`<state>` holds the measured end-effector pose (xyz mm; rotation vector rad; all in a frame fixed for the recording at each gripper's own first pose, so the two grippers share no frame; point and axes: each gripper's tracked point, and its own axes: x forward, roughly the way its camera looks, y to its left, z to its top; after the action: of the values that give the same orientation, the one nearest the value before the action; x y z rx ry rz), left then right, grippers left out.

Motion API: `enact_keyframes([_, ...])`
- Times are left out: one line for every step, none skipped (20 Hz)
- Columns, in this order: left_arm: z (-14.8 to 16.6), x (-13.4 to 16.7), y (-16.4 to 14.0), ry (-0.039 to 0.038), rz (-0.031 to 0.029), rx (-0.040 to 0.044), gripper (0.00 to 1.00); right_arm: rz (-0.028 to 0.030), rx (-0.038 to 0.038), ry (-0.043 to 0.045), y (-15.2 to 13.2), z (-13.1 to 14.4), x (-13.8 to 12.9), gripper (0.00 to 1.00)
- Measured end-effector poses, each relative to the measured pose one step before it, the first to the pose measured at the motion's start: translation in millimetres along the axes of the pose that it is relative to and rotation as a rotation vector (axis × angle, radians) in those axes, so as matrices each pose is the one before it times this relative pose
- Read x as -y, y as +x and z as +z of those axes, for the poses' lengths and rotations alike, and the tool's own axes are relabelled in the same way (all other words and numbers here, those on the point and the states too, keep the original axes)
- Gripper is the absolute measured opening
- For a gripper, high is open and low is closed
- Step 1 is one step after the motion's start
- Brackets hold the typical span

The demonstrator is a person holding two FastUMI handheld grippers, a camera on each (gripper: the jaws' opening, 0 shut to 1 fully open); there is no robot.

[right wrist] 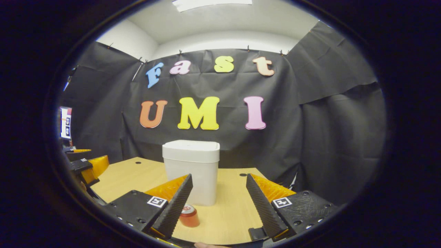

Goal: Press the lid of the desktop garbage bin to open it, pick up the crumpled paper on the desktop and throw it into the bin, then pick up the pop can on the desktop and drop it into the bin, and finally close the garbage bin lid.

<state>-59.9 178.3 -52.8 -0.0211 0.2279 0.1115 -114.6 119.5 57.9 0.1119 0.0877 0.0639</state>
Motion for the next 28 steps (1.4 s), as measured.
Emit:
enact_keyframes([-0.04, 0.77, 0.43, -0.00428, -0.00574, -0.00122, 0.97, -0.00244, -0.00696, 0.00584, -0.31, -2.58, 2.03, 0.95])
enact_keyframes([-0.43, 0.11, 0.68, -0.00315, -0.00486, -0.00029, 0.96, -0.00091, -0.00537, 0.00437, 0.46, -0.8, 1.09, 0.98])
enact_keyframes([0.31, 0.99, 0.4, -0.00106, -0.00403, -0.00047, 0.97, -0.00455, -0.00552, -0.00042, 0.78, -2.01, 1.99, 0.95])
enact_keyframes([-0.51, -0.88, 0.25, 0.0002, -0.00221, 0.0006, 0.97, -0.00674, -0.00513, -0.00477, 1.0, -0.08, 1.28, 0.95])
enact_keyframes([-0.75, -0.7, 1.08, 0.00058, -0.00106, -0.00182, 0.97, -0.00625, -0.00132, -0.00278, 0.17, -0.45, 1.51, 0.97])
enact_keyframes([-2.32, -1.46, 0.92, -0.00173, 0.00025, -0.00368, 0.97, -0.00168, 0.00206, 0.00089, -0.07, 1.5, 0.67, 0.95])
enact_keyframes([-0.01, 0.0, -0.09, -0.00226, -0.00284, -0.00043, 0.96, 0.00133, 0.00162, 0.00062, -0.29, 0.36, -1.06, 0.95])
enact_keyframes([-1.13, 1.25, -0.71, -0.00058, -0.00297, -0.0024, 0.97, -0.00042, 0.00114, -0.00268, 0.27, 0.06, -0.74, 0.95])
enact_keyframes([-1.93, 0.85, -0.57, 0.00082, -0.00319, -0.00321, 0.97, -0.00163, 0.00262, -0.00427, 0.16, 0.63, 0.07, 0.97])
enact_keyframes([-0.42, 0.36, 0.96, 0.00185, -0.00197, -0.00226, 0.97, -0.00019, 0.00193, -0.0045, 1.21, 1.89, -0.61, 0.95])
enact_keyframes([0.08, -0.04, 0.51, 0.00184, -0.00085, -0.00149, 0.97, 0.00201, 0.00452, -0.00317, -0.25, 1.35, -0.88, 0.97])
enact_keyframes([-0.37, -1.43, -0.22, 0.00087, -0.0014, -0.00157, 0.97, 0.00062, 0.00433, -0.00286, 1.09, 3.47, -0.61, 0.97])
enact_keyframes([-1.68, 0.36, 0.11, 0.00195, -0.00237, -0.00188, 0.97, 0.00104, 0.00509, -0.00116, 2.38, 3.78, -0.6, 0.97])
enact_keyframes([-0.78, -0.02, 1.13, 0.00371, -0.00085, -0.00142, 0.97, 0.00075, 0.00456, 0.00014, 3.07, 4.83, -0.8, 0.97])
enact_keyframes([-1.14, -0.01, 0.99, 0.00501, -0.00035, -0.00227, 0.97, -0.00034, 0.0049, -0.00135, 2.96, 5.29, -0.66, 0.97])
enact_keyframes([-2.19, -1.1, 0.34, 0.00432, -0.00024, -0.00383, 0.97, -0.00122, 0.00749, -0.00224, 3.55, 6.86, 0.29, 0.97])
enact_keyframes([-3.01, -0.24, 0.89, 0.00254, 0.00061, -0.00556, 0.97, -0.00808, 0.01079, 0.00178, 3.33, 8.29, 2.07, 0.97])
enact_keyframes([-2.73, -0.97, 1.0, 0.00233, 0.00025, -0.00555, 0.97, -0.00877, 0.00433, 0.00879, 4.18, 8.11, 1.31, 0.95])
enact_keyframes([-1.08, 0.23, 0.46, 0.0013, 0.00017, -0.00454, 0.97, 0.01096, -0.00471, 0.01767, 4.05, 3.31, -4.46, 0.95])
enact_keyframes([-2.12, -0.9, 2.06, 0.00029, 0.00167, -0.00541, 0.97, 0.02607, -0.00267, 0.02155, 3.41, 7.83, -7.49, 0.92])
enact_keyframes([-1.98, -0.56, 0.83, -0.00041, 0.00287, -0.00608, 0.97, 0.01161, 0.00219, 0.01241, 5.01, 7.69, -1.48, 0.9])
enact_keyframes([-1.14, -0.37, 0.64, -0.00265, -0.00035, -0.00172, 0.97, -0.00299, 0.0071, 0.00039, 6.68, 9.05, 1.93, 0.86])
enact_keyframes([-2.17, 2.15, 0.62, -0.00149, -0.00523, -0.00502, 0.97, -0.00171, 0.00782, -0.00723, 4.62, 8.06, 0.7, 0.88])
enact_keyframes([-1.55, 0.66, 1.09, 0.00212, -0.00269, -0.00238, 0.97, 0.00367, 0.00868, -0.00872, 5.84, 8.05, -1.31, 0.86])
enact_keyframes([-1.6, -2.32, 0.83, 0.00257, 0.00384, -0.00298, 0.97, 0.00647, 0.0123, -0.00556, 5.46, 8.49, -3.65, 0.84])
enact_keyframes([-1.96, -2.0, 0.6, -0.00015, 0.00368, -0.00465, 0.97, 0.00665, 0.00904, -0.00312, 5.26, 7.02, -2.54, 0.76])
enact_keyframes([-1.86, -1.61, 1.28, -0.00341, 0.00142, -0.00482, 0.97, 0.0045, 0.00426, 0.00451, 6.82, 4.61, -2.49, 0.73])
enact_keyframes([-2.1, -1.26, 1.05, -0.00394, 0.00147, -0.00614, 0.97, -0.00137, -0.01182, 0.01308, 6.04, 1.67, -1.36, 0.68])
